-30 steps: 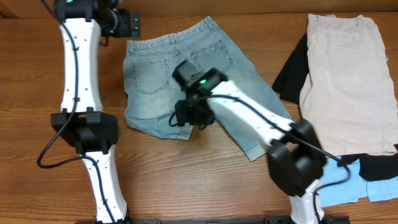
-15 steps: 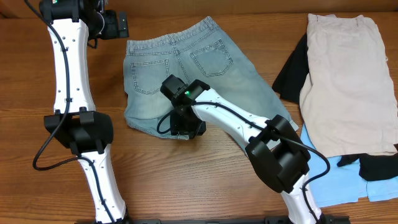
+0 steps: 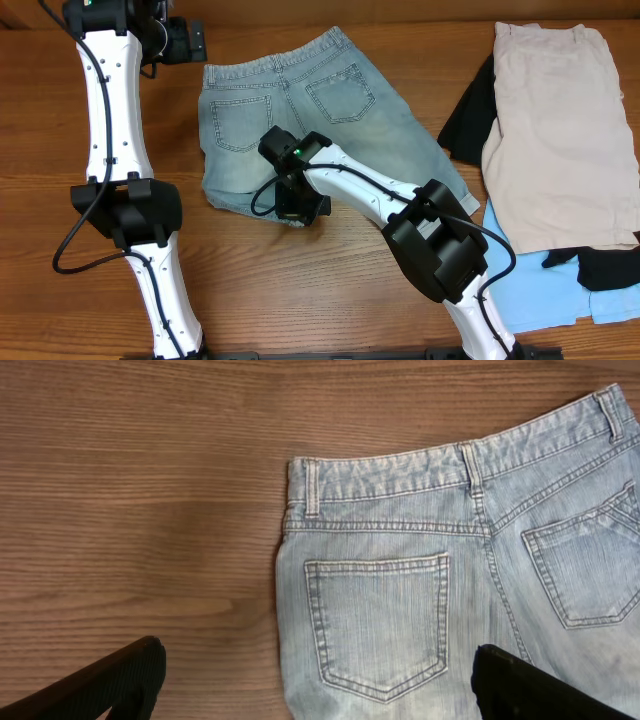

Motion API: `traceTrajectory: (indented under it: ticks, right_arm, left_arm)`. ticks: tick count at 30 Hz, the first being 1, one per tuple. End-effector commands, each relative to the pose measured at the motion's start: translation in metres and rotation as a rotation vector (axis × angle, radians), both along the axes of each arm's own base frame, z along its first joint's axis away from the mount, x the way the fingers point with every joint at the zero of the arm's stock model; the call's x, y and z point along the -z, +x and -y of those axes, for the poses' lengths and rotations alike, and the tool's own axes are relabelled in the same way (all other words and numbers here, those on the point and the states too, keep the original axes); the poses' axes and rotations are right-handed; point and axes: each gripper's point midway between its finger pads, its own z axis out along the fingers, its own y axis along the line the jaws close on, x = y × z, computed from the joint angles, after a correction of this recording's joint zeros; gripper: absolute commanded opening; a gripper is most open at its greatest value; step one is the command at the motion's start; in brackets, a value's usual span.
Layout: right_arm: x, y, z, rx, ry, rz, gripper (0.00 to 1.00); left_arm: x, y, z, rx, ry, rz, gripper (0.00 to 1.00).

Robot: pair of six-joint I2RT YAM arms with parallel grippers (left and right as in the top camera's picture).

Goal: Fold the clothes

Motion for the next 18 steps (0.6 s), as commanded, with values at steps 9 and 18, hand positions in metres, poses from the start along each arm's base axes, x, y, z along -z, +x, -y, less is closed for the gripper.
traceTrajectory:
  ticks: [9, 18]
  right_arm:
    - [-0.070, -0.028, 0.058, 0.005, -0.086, -0.090, 0.04]
    - [-0.081, -0.099, 0.065, -0.124, -0.238, -0.186, 0.04]
  left_arm:
    - [-0.011, 0.000, -0.006, -0.019, 0.001, 0.026, 1.00]
    - [-0.011, 0.000, -0.006, -0.016, 0.004, 0.025, 1.00]
